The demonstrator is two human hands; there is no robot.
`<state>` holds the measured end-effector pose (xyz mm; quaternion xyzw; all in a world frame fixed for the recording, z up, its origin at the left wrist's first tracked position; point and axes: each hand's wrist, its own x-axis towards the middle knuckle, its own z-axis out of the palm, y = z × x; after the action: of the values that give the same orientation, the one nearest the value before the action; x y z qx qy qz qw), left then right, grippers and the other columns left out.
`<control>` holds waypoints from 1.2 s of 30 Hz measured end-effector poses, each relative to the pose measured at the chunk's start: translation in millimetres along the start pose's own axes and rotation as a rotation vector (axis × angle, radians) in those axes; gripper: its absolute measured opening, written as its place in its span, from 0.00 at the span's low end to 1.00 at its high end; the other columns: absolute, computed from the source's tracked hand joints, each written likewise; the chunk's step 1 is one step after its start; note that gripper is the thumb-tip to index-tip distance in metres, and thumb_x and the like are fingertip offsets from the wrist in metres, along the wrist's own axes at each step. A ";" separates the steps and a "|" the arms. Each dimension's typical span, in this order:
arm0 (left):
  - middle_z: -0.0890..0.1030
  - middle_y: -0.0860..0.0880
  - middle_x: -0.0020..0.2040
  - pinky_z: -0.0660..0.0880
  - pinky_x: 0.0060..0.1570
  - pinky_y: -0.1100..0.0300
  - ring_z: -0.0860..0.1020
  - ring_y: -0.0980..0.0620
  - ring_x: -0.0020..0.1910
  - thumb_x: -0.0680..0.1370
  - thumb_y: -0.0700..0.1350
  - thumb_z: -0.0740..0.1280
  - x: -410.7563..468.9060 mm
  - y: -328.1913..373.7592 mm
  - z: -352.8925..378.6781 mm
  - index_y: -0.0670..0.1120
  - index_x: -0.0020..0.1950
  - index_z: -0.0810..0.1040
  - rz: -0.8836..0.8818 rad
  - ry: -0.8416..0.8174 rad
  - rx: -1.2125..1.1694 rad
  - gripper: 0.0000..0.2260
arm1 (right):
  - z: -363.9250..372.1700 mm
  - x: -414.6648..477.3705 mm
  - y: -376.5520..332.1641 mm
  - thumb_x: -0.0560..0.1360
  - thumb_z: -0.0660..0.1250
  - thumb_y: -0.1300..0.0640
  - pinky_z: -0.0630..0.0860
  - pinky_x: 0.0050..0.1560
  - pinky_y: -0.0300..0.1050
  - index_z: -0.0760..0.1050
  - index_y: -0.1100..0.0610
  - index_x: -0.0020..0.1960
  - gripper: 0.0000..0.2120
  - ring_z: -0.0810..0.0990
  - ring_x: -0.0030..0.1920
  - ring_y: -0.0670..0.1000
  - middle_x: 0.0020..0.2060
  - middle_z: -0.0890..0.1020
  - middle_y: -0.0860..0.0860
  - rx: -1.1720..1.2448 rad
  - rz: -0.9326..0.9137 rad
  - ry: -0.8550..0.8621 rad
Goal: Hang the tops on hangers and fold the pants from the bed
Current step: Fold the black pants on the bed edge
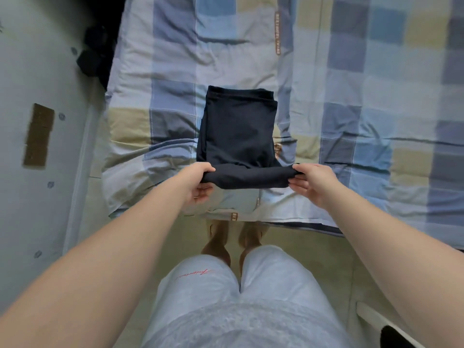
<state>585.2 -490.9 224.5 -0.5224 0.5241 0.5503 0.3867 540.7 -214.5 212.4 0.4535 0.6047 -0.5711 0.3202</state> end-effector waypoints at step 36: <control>0.58 0.44 0.79 0.62 0.69 0.43 0.66 0.39 0.73 0.72 0.73 0.65 281.8 132.9 61.3 0.61 0.80 0.42 0.623 0.741 0.754 0.46 | 149.0 283.1 -44.1 0.71 0.59 0.25 0.50 0.78 0.61 0.33 0.41 0.79 0.51 0.46 0.81 0.58 0.81 0.38 0.50 -0.932 -0.624 0.224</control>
<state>401.8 -485.3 -34.6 -0.3283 0.9105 0.1960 0.1578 372.3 -306.2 -47.5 0.1219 0.9282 -0.2602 0.2365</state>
